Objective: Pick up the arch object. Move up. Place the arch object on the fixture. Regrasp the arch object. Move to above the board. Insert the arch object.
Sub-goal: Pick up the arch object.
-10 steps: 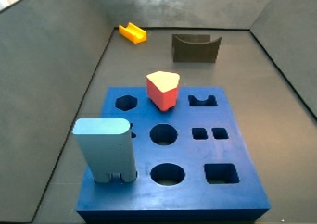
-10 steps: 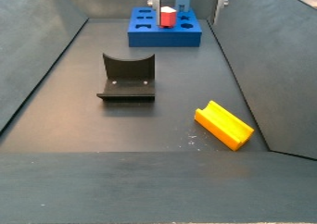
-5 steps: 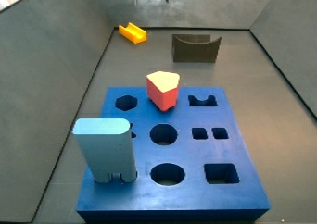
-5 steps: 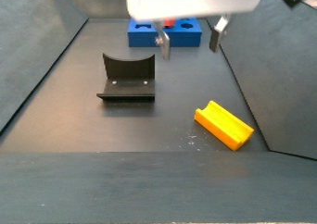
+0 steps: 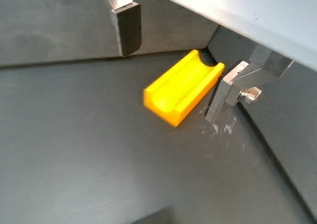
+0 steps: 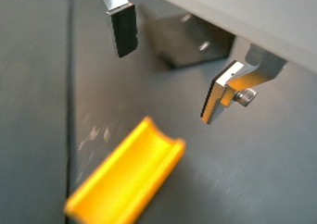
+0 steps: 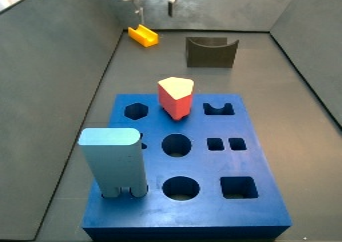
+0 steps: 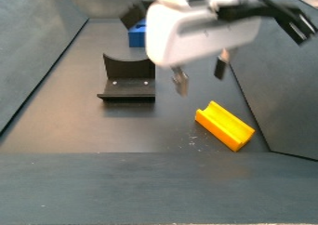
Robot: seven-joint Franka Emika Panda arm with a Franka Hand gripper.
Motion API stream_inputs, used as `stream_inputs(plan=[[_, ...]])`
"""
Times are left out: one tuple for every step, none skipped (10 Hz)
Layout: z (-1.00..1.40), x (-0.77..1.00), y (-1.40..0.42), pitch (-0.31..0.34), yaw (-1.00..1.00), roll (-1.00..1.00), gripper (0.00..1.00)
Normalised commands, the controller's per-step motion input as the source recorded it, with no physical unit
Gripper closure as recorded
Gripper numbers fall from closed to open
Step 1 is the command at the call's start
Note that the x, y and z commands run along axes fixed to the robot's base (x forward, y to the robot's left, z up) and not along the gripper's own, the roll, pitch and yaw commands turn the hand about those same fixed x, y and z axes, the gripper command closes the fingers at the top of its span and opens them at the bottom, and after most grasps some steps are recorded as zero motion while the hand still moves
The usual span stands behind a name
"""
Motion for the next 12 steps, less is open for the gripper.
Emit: stream_inputs(plan=[[-0.79,-0.45,0.55,-0.134,0.57,-0.07,0.0],[-0.6,-0.27,0.39,-0.073,0.28,-0.27,0.0],[-0.5,-0.22,0.26,-0.05,0.14,-0.33,0.0],[-0.46,-0.21,0.21,-0.051,0.1,-0.35,0.0],[-0.45,-0.22,0.17,-0.054,0.03,-0.36,0.0],[-0.51,-0.28,0.21,-0.051,0.0,-0.34,0.0],[-0.53,-0.19,0.11,-0.061,0.0,-0.32,0.0],[-0.65,-0.01,0.0,-0.073,0.0,-0.23,0.0],[-0.63,0.03,-0.25,-0.064,0.0,-0.02,0.0],[-0.36,0.18,-0.29,0.0,0.0,0.13,0.0],[-0.35,0.23,-0.18,0.0,0.0,0.15,0.0],[-0.39,0.08,0.0,0.0,0.0,0.09,0.0]])
